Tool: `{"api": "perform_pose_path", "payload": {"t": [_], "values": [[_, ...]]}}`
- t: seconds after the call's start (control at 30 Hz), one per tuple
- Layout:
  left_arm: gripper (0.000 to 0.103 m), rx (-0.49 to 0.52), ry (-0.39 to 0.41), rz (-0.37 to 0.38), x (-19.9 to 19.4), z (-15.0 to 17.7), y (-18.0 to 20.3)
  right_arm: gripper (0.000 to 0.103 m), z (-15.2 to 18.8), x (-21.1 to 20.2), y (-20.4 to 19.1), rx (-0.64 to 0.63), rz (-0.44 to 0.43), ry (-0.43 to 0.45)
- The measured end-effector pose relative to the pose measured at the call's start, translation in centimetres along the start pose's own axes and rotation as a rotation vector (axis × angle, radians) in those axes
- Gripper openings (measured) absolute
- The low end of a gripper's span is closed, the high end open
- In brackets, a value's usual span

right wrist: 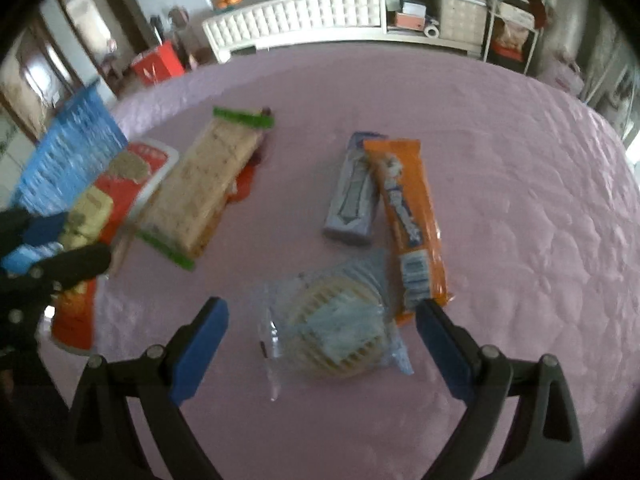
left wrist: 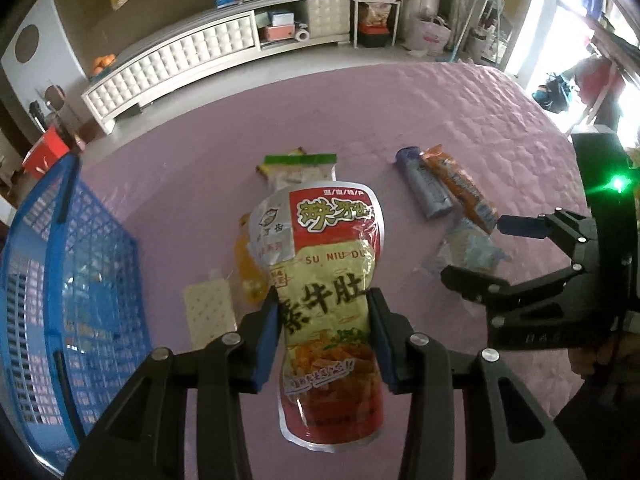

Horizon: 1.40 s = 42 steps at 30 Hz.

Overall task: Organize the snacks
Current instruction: 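Carry both packs over the blue basket and open both tools to release them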

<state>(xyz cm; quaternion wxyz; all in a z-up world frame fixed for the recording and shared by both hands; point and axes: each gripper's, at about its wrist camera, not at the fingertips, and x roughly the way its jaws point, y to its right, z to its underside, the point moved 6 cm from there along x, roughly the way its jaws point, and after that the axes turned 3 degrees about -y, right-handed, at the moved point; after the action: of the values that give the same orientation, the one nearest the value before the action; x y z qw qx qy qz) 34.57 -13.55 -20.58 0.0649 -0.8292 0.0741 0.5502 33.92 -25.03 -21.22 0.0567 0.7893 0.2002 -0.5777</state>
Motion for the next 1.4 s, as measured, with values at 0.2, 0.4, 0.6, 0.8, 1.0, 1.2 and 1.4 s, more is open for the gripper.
{"api": "perform_pose_path", "payload": {"t": [0.2, 0.4, 0.6, 0.8, 1.0, 1.2, 1.4], "values": [[0.039, -0.013, -0.013, -0.003, 0.8, 1.4, -0.1, 0.094, -0.3, 1.1, -0.2, -0.003, 0.007, -0.029], [0.039, -0.033, -0.009, 0.007, 1.1, 1.3, -0.2, 0.079, 0.0, 0.7, -0.3, -0.033, 0.073, -0.01], [0.039, -0.058, 0.009, 0.026, -0.1, 2.2, -0.4, 0.064, 0.6, 0.1, -1.2, -0.063, 0.07, 0.033], [0.039, -0.089, 0.049, 0.07, -2.5, 3.3, -1.5, 0.062, 0.6, -2.3, -2.6, -0.031, 0.066, 0.043], [0.039, -0.07, 0.11, 0.093, -6.8, 4.5, -2.9, 0.062, -0.4, -6.8, -6.1, -0.032, 0.034, 0.107], [0.039, -0.121, 0.198, 0.08, -11.8, 5.5, -7.2, 0.063, -2.6, -11.4, -11.6, -0.078, -0.017, 0.2], [0.039, -0.2, 0.284, 0.044, -16.4, 6.6, -13.8, 0.063, -4.7, -13.3, -18.3, -0.158, -0.07, 0.258]]}}
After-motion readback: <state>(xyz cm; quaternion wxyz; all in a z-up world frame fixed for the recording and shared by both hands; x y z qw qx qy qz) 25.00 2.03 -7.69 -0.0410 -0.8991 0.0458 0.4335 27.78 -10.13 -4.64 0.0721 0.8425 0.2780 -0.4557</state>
